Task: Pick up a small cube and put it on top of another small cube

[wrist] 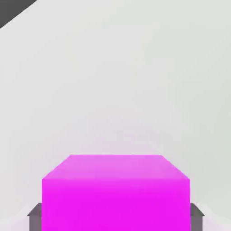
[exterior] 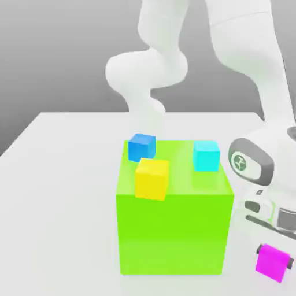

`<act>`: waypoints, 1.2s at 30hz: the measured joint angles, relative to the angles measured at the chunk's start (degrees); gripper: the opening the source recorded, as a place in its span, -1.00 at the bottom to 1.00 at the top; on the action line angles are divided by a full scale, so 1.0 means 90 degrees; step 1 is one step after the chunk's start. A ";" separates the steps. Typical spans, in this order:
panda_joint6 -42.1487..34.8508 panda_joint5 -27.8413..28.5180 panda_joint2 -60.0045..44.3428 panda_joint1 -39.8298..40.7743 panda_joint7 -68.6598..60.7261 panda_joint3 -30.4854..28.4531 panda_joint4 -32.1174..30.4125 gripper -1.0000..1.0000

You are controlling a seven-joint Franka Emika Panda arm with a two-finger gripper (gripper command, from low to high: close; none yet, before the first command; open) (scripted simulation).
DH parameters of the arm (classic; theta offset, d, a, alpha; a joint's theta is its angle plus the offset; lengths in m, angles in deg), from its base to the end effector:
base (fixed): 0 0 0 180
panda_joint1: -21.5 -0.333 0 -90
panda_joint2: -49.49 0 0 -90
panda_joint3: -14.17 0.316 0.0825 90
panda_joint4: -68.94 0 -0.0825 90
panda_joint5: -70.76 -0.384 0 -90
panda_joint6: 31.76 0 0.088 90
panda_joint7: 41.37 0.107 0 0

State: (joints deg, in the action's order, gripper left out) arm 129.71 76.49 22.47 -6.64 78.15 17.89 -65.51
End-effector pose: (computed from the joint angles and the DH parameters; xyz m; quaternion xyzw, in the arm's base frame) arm 0.4253 0.2729 0.1327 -0.7511 0.6602 -0.0014 0.0008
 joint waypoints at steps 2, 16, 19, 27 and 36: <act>-0.0122 0.0036 0.0128 -0.0029 0.0026 -0.0037 -0.0023 -1.00; -0.2196 -0.0901 0.2528 0.0592 -0.2235 0.0159 -0.0083 -1.00; -0.2729 -0.1166 0.3193 0.0835 -0.3232 0.0037 -0.0201 -1.00; -0.3928 -0.1225 0.5012 0.1221 -0.5466 -0.0675 -0.0943 -1.00; -0.5246 -0.0329 0.7155 0.1798 -0.7192 -0.1309 -0.1811 -1.00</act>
State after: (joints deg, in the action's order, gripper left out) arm 82.50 73.53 86.87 9.54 13.42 6.11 -81.81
